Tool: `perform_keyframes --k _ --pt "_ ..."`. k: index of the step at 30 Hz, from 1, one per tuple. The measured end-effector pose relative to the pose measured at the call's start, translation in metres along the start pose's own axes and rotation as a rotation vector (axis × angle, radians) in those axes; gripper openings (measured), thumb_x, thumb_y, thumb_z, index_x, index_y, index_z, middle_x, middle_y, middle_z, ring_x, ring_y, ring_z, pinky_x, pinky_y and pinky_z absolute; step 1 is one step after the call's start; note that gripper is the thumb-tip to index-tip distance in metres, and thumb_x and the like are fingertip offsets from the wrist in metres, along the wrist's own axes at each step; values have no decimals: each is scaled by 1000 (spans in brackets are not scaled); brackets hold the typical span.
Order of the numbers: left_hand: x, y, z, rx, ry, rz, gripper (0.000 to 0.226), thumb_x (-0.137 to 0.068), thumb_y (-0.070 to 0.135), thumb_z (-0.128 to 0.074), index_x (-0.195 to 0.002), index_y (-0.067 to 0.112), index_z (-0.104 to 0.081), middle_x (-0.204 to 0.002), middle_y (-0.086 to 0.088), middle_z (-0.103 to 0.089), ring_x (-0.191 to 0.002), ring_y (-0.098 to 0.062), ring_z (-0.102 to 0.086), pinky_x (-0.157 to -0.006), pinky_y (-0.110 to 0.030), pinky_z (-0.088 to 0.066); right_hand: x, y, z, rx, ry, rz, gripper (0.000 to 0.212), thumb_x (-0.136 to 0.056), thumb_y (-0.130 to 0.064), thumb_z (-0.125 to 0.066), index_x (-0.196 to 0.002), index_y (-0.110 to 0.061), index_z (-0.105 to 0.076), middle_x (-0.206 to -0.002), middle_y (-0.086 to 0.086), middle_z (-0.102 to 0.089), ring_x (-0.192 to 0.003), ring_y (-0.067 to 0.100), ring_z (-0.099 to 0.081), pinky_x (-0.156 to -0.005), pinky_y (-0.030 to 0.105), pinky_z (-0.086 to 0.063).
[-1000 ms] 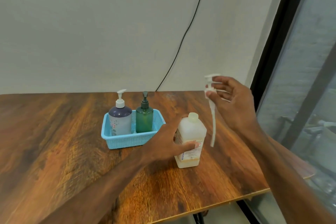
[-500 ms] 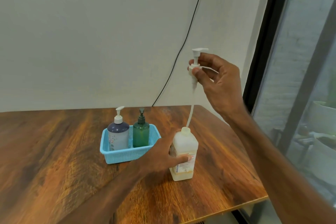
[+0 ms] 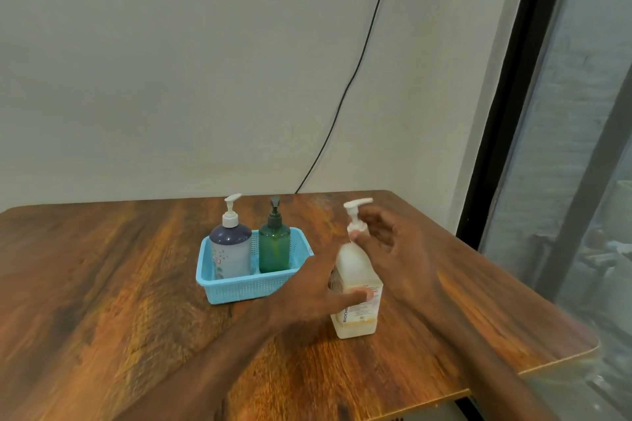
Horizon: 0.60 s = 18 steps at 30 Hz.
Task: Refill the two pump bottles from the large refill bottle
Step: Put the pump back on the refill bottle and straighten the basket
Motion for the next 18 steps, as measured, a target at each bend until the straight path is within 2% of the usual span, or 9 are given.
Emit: perform_keyframes --k 2,6,10,12,15,16,18 --pt "0 2 0 -8 -2 -2 67 -90 44 -76 -127 55 -21 -112 31 -51 -90 9 -58 -66 -3 -50 13 14 -2 0 41 -20 43 -91 -38 -74 -132 -33 -63 -130 -12 -68 -114 5 -67 -97 39 -59" --pt "0 3 -2 -6 -1 -9 64 -90 42 -76 -131 51 -28 -106 35 -51 -85 20 -55 -66 -1 -47 18 18 -3 12 99 -13 47 -90 -33 -76 -134 -34 -60 -131 -17 -67 -116 1 -65 -98 33 -58" --pt "0 4 -3 -10 -24 -30 71 -87 50 -76 -137 55 -26 -121 32 -54 -101 12 -59 -75 -5 -50 18 21 -3 -40 137 -21 50 -87 -30 -80 -134 -30 -61 -128 -15 -67 -112 1 -66 -96 31 -59" --pt "1 5 -2 -2 -36 -31 72 -86 55 -75 -137 60 -24 -120 36 -55 -105 13 -60 -77 -6 -52 19 24 -3 -72 168 -29 51 -85 -30 -82 -132 -26 -62 -125 -12 -69 -110 3 -68 -95 33 -60" --pt "2 3 0 -13 -33 -54 72 -85 54 -76 -134 65 -24 -117 40 -55 -105 16 -60 -82 -8 -53 22 29 -5 -87 203 -53 58 -79 -46 -82 -131 -26 -63 -121 -11 -71 -109 7 -69 -93 38 -60" --pt "3 4 0 -21 -37 -62 73 -85 53 -77 -135 64 -25 -118 40 -55 -107 15 -60 -84 -8 -53 23 30 -6 -88 209 -47 60 -78 -51 -80 -130 -28 -63 -120 -12 -71 -109 7 -70 -93 39 -61" --pt "1 3 2 -31 -63 -82 78 -84 56 -78 -144 55 -28 -128 35 -57 -116 8 -60 -94 -14 -54 23 29 -8 -124 204 -24 58 -78 -45 -83 -130 -28 -62 -119 -14 -71 -109 7 -69 -93 38 -60"
Point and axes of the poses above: each hand's wrist, its own x-axis away from the middle knuckle, its own z-axis out of the back of the hand, y = z × x, the point moved 4 cm from there along -x, towards the middle knuckle
